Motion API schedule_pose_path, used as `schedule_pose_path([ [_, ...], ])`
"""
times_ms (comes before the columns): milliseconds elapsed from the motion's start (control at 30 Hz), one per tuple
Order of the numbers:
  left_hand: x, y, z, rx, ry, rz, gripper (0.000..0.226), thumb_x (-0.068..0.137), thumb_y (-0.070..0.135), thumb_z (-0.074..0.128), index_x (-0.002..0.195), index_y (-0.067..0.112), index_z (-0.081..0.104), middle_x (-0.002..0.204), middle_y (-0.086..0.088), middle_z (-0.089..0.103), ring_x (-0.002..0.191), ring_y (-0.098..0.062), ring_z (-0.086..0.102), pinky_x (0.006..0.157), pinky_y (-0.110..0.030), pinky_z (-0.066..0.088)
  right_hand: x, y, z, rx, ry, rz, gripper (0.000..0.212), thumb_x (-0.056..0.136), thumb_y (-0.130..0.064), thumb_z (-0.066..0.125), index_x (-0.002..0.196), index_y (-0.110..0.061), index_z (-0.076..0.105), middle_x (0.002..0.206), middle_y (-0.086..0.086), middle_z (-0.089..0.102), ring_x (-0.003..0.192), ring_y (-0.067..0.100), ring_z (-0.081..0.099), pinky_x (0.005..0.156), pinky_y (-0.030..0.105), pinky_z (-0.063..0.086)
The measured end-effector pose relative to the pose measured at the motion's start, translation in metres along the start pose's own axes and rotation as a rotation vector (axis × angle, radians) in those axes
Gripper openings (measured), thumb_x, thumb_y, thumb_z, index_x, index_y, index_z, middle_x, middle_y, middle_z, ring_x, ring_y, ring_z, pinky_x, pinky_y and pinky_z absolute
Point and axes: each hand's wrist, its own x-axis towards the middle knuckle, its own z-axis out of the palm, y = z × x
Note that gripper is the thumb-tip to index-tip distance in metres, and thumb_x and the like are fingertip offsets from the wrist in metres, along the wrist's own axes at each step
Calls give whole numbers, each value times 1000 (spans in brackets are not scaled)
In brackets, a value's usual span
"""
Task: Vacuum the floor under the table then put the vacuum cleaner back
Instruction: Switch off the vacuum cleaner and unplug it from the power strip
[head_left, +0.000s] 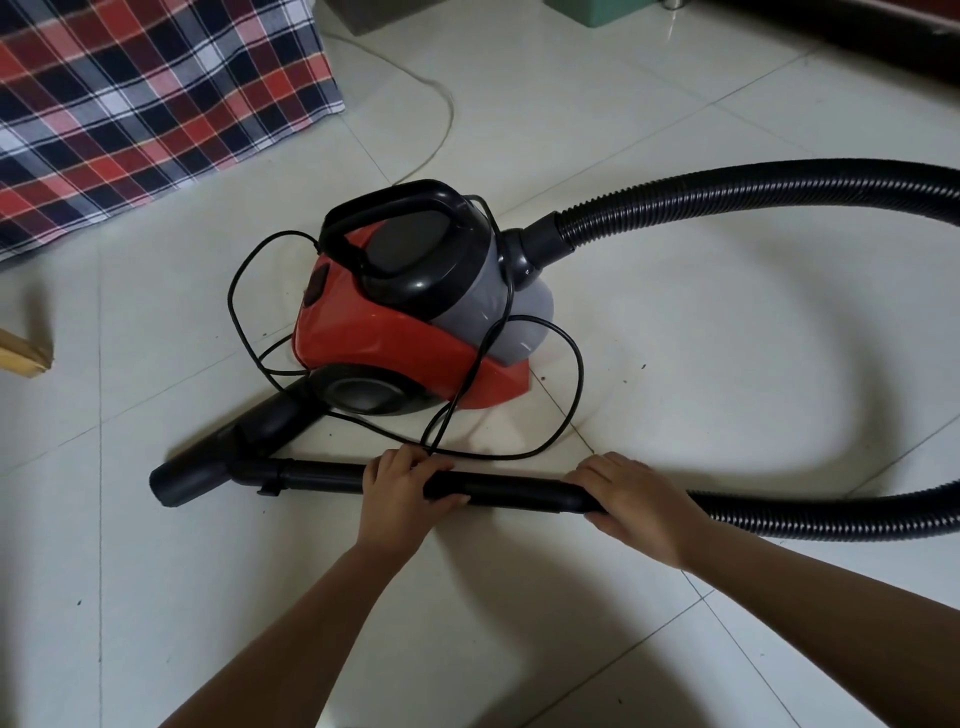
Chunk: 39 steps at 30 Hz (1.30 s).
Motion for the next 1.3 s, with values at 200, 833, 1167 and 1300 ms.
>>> schedule_pose_path([
  [200,1,-3,-12,-305,98,-151,37,76,44,70,102,18,72,99,1,63,96,-20,58,88,-36,46,3,-9,0,-3,-39,36,35,72,-38,59,104,-25,57,90,-8,60,76,10,60,63,19,48],
  [833,60,-40,-157,-927,523,-274,25,100,26,43,111,14,61,100,2,64,92,-2,59,72,-3,44,161,-61,-149,300,429,89,47,91,-34,41,127,-8,53,122,5,59,113,11,47,95,11,31],
  [1167,93,-68,-214,-951,490,-280,28,102,27,37,105,19,64,96,6,67,92,-7,59,77,-16,40,237,-79,-199,315,497,184,46,93,-36,35,126,-11,55,127,4,57,120,13,43,99,13,25],
  [1300,98,-69,-206,-908,395,-281,30,102,26,36,100,18,65,97,7,64,92,-6,57,75,-6,39,250,-80,-200,392,501,287,41,94,-34,37,125,-15,57,126,1,58,122,16,44,100,18,27],
])
